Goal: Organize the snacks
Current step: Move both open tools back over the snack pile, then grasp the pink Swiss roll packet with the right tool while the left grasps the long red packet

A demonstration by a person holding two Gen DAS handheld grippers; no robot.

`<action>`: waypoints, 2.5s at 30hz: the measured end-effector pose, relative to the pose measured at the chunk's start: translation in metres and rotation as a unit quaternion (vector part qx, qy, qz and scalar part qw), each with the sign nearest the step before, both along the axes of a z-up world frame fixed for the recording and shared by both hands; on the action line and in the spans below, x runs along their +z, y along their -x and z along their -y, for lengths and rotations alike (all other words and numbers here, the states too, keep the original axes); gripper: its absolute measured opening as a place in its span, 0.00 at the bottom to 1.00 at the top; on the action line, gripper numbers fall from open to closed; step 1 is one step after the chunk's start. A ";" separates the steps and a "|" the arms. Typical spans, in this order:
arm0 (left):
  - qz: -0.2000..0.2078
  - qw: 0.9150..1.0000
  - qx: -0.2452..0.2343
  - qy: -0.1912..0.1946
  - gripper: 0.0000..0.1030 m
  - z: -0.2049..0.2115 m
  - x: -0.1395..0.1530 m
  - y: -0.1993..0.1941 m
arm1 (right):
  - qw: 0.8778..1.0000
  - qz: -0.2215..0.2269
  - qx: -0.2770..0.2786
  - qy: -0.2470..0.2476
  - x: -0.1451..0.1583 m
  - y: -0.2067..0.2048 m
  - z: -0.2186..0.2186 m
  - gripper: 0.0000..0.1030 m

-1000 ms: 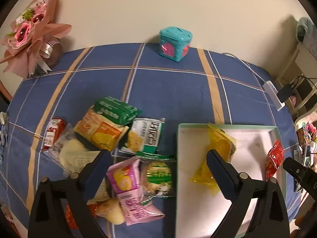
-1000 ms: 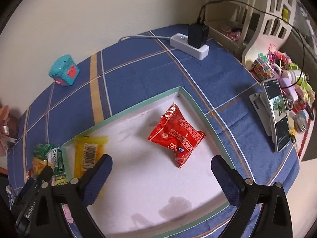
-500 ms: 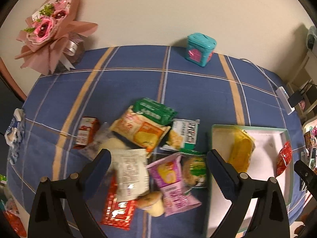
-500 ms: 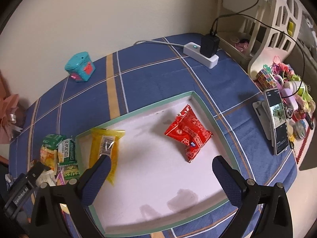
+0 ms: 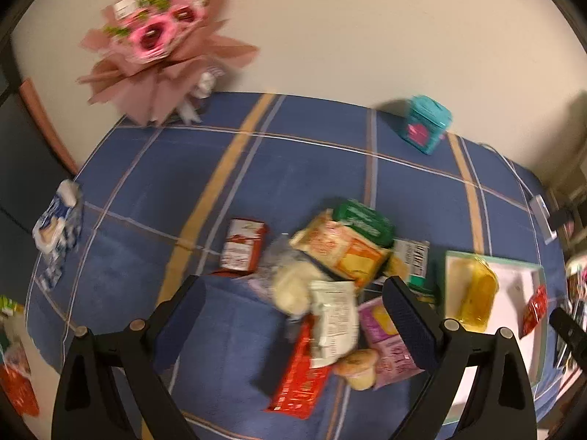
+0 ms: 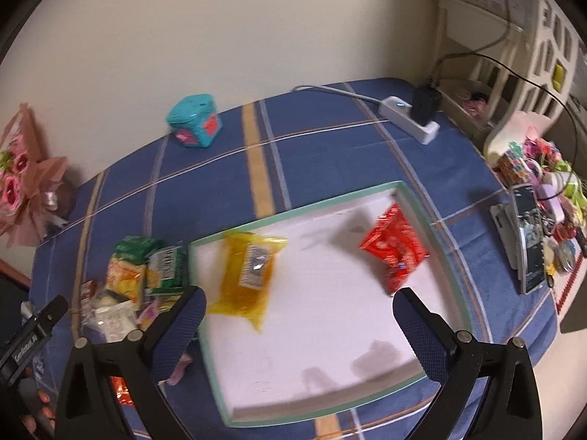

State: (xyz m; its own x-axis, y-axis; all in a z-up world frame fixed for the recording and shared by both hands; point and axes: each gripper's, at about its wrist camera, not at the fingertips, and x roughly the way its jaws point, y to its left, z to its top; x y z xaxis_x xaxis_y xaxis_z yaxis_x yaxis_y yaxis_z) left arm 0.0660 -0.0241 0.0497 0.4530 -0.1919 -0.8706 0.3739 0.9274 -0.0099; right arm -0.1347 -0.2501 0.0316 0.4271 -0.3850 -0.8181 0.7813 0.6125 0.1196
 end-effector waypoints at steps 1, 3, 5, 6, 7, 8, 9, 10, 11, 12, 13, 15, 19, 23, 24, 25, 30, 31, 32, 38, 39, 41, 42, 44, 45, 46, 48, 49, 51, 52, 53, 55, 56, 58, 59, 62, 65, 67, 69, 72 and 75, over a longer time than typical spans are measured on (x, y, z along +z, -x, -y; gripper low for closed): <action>0.000 1.000 0.005 0.002 0.94 -0.005 0.001 -0.001 | 1.000 0.002 0.007 -0.002 0.001 -0.004 -0.005 1.00; 0.000 1.000 0.019 0.008 0.94 -0.018 0.003 -0.004 | 1.000 0.008 0.019 -0.005 0.002 -0.011 -0.014 1.00; -0.001 0.999 0.031 0.014 0.94 -0.029 0.004 -0.006 | 0.999 0.012 0.035 -0.006 0.003 -0.019 -0.026 1.00; -0.002 0.999 0.037 0.018 0.94 -0.034 0.004 -0.006 | 0.999 0.012 0.043 -0.005 0.004 -0.023 -0.031 1.00; -0.005 0.999 0.042 0.021 0.94 -0.039 0.003 -0.007 | 0.999 0.011 0.052 -0.004 0.004 -0.027 -0.038 1.00; -0.008 0.999 0.046 0.023 0.94 -0.042 0.002 -0.007 | 0.998 0.010 0.060 -0.004 0.004 -0.032 -0.043 1.00; -0.012 0.998 0.050 0.025 0.94 -0.045 0.001 -0.007 | 0.998 0.007 0.070 -0.004 0.003 -0.037 -0.050 1.00; -0.017 0.998 0.053 0.027 0.94 -0.047 -0.001 -0.007 | 0.997 0.005 0.077 -0.003 0.002 -0.041 -0.054 1.00; -0.023 0.998 0.054 0.028 0.94 -0.049 -0.004 -0.007 | 0.996 0.002 0.084 -0.002 0.000 -0.045 -0.059 1.00; -0.028 0.998 0.054 0.029 0.94 -0.050 -0.007 -0.006 | 0.996 -0.002 0.091 -0.001 -0.001 -0.050 -0.064 1.00; -0.032 0.998 0.053 0.029 0.94 -0.049 -0.009 -0.006 | 0.995 -0.006 0.099 0.000 -0.004 -0.055 -0.069 1.00; -0.044 0.997 0.054 0.028 0.94 -0.049 -0.019 -0.006 | 0.993 -0.014 0.115 -0.002 -0.011 -0.065 -0.078 1.00; -0.092 0.994 0.058 0.021 0.94 -0.044 -0.050 -0.010 | 0.989 -0.039 0.140 -0.012 -0.031 -0.084 -0.089 1.00; -0.141 0.989 0.045 -0.003 0.94 -0.032 -0.087 -0.010 | 0.984 -0.072 0.158 -0.021 -0.057 -0.102 -0.095 1.00; -0.147 0.988 0.043 -0.004 0.93 -0.031 -0.091 -0.009 | 0.983 -0.081 0.162 -0.023 -0.064 -0.106 -0.096 1.00; -0.151 0.987 0.046 -0.010 0.92 -0.030 -0.096 -0.010 | 0.982 -0.086 0.164 -0.024 -0.068 -0.108 -0.097 1.00; -0.172 0.983 0.059 -0.005 0.92 -0.035 -0.110 -0.013 | 0.981 -0.094 0.165 -0.037 -0.087 -0.115 -0.093 0.98; -0.173 0.983 0.061 -0.002 0.92 -0.036 -0.111 -0.014 | 0.981 -0.093 0.166 -0.038 -0.088 -0.116 -0.094 0.97; -0.174 0.983 0.063 -0.002 0.92 -0.037 -0.112 -0.014 | 0.981 -0.092 0.168 -0.038 -0.089 -0.118 -0.094 0.93; -0.183 0.980 0.072 0.015 0.92 -0.046 -0.114 -0.017 | 0.976 -0.099 0.192 -0.039 -0.099 -0.132 -0.104 0.75; -0.182 0.981 0.072 0.014 0.92 -0.047 -0.114 -0.017 | 0.975 -0.102 0.194 -0.040 -0.101 -0.134 -0.106 0.71; -0.182 0.981 0.071 0.013 0.92 -0.048 -0.114 -0.016 | 0.973 -0.108 0.199 -0.041 -0.105 -0.136 -0.109 0.64; -0.183 0.981 0.069 0.011 0.92 -0.046 -0.114 -0.016 | 0.973 -0.110 0.201 -0.040 -0.107 -0.137 -0.110 0.60; -0.186 0.981 0.063 0.010 0.92 -0.043 -0.116 -0.015 | 0.971 -0.117 0.203 -0.041 -0.110 -0.139 -0.112 0.56; -0.187 0.980 0.061 0.009 0.92 -0.042 -0.115 -0.014 | 0.971 -0.117 0.203 -0.043 -0.112 -0.138 -0.112 0.55; -0.188 0.980 0.057 0.008 0.92 -0.038 -0.116 -0.014 | 0.971 -0.118 0.204 -0.045 -0.113 -0.139 -0.113 0.54; -0.191 0.980 0.052 0.006 0.92 -0.037 -0.118 -0.013 | 0.969 -0.126 0.207 -0.043 -0.117 -0.139 -0.114 0.50; -0.195 0.979 0.052 0.008 0.92 -0.037 -0.118 -0.013 | 0.968 -0.132 0.210 -0.041 -0.120 -0.139 -0.116 0.49; -0.199 0.978 0.056 0.014 0.92 -0.039 -0.119 -0.013 | 0.967 -0.138 0.211 -0.043 -0.123 -0.138 -0.118 0.49; -0.199 0.978 0.058 0.014 0.92 -0.040 -0.119 -0.014 | 0.967 -0.138 0.211 -0.041 -0.125 -0.136 -0.120 0.49; -0.199 0.978 0.058 0.013 0.92 -0.041 -0.119 -0.014 | 0.966 -0.139 0.212 -0.040 -0.125 -0.136 -0.121 0.49; -0.200 0.978 0.054 0.011 0.92 -0.042 -0.119 -0.012 | 0.966 -0.141 0.213 -0.039 -0.127 -0.135 -0.124 0.48; -0.201 0.978 0.050 0.009 0.92 -0.041 -0.119 -0.011 | 0.966 -0.142 0.213 -0.040 -0.129 -0.134 -0.125 0.48; -0.200 0.979 0.041 0.001 0.92 -0.038 -0.122 -0.008 | 0.966 -0.144 0.211 -0.041 -0.131 -0.132 -0.126 0.48; -0.201 0.979 0.035 -0.003 0.92 -0.036 -0.123 -0.005 | 0.966 -0.144 0.210 -0.042 -0.132 -0.130 -0.127 0.47; -0.205 0.978 0.022 -0.011 0.92 -0.033 -0.128 0.003 | 0.966 -0.144 0.209 -0.042 -0.132 -0.124 -0.132 0.46; -0.206 0.978 0.015 -0.024 0.92 -0.026 -0.133 0.010 | 0.966 -0.146 0.207 -0.048 -0.137 -0.117 -0.131 0.46; -0.205 0.978 0.011 -0.030 0.91 -0.026 -0.135 0.015 | 0.967 -0.147 0.203 -0.053 -0.138 -0.108 -0.132 0.46; -0.207 0.978 0.007 -0.038 0.89 -0.024 -0.140 0.019 | 0.964 -0.157 0.204 -0.062 -0.139 -0.099 -0.131 0.46; -0.214 0.975 0.003 -0.049 0.85 -0.022 -0.151 0.026 | 0.959 -0.176 0.206 -0.078 -0.140 -0.095 -0.132 0.46; -0.218 0.975 -0.005 -0.050 0.82 -0.019 -0.158 0.031 | 0.955 -0.189 0.210 -0.087 -0.141 -0.091 -0.136 0.46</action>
